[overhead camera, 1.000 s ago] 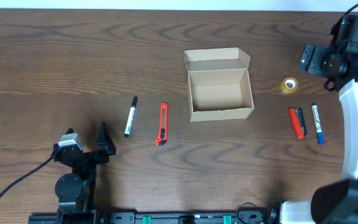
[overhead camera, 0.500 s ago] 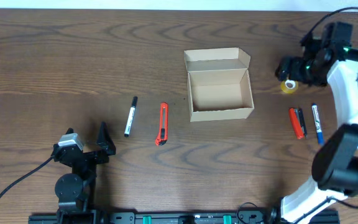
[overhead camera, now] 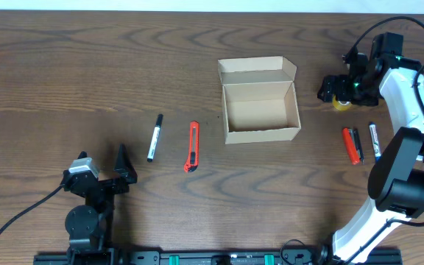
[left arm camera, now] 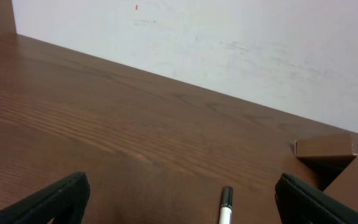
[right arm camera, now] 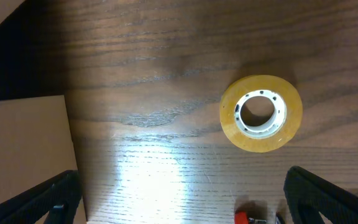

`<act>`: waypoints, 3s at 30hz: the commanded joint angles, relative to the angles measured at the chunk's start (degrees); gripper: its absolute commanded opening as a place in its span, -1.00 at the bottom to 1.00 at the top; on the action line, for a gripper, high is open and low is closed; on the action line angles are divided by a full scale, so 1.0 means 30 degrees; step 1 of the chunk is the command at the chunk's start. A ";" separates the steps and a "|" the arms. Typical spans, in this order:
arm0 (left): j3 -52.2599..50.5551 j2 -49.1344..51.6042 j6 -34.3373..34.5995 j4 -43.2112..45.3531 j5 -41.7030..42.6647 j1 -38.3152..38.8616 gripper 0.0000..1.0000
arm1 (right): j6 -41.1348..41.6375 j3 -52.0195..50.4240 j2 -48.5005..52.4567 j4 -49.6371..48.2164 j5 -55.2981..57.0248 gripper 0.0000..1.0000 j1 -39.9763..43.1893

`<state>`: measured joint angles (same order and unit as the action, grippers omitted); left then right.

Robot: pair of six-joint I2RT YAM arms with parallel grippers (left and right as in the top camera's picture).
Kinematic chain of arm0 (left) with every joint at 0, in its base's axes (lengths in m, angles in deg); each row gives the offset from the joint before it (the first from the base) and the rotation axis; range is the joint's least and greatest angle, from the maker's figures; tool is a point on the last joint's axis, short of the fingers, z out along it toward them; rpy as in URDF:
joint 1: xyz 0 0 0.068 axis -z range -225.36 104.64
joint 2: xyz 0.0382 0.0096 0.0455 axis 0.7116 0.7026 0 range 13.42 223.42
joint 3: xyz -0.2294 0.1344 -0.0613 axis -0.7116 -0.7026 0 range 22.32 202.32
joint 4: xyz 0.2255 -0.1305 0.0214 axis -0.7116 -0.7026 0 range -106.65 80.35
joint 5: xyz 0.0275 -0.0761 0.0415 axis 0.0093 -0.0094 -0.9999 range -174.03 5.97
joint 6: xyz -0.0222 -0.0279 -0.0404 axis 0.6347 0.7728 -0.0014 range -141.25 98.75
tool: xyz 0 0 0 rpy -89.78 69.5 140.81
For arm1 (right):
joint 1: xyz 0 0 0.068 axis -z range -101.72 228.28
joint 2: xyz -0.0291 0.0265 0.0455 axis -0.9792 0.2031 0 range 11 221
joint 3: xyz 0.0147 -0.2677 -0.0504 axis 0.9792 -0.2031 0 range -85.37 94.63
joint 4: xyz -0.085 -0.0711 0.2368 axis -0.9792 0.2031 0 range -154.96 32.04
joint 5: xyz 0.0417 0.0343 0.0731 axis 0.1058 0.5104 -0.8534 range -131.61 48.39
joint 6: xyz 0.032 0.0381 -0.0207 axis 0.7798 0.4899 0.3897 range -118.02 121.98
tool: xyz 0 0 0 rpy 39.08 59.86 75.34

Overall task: Pack container
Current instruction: 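Lower the right gripper and grasp the yellow tape roll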

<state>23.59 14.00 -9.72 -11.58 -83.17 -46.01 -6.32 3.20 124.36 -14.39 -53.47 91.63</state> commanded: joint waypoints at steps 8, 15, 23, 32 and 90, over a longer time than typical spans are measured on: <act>-0.0335 -0.0124 -0.0415 -0.0823 -0.0488 -0.0022 0.91 | -0.0561 0.0197 0.0277 -0.0590 -0.0087 0.98 0.0080; -0.0335 -0.0117 -0.0415 -0.0823 -0.0488 -0.0022 0.91 | -0.0561 0.0197 0.1224 -0.0845 0.0029 0.98 0.0080; -0.0335 -0.0117 -0.0415 -0.0823 -0.0488 -0.0022 0.90 | -0.0707 0.0197 0.2353 -0.1239 0.0306 0.98 0.0095; -0.0335 -0.0117 -0.0415 -0.0823 -0.0488 -0.0022 0.91 | -0.0699 0.0197 0.2878 -0.1829 0.0306 0.98 0.0095; -0.0335 -0.0117 -0.0415 -0.0823 -0.0488 -0.0022 0.90 | -0.0678 -0.1319 0.2878 -0.3504 0.0379 0.11 0.0102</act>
<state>23.59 14.00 -9.72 -11.58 -83.17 -46.01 -8.02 -0.23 132.47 -24.75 -52.20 91.63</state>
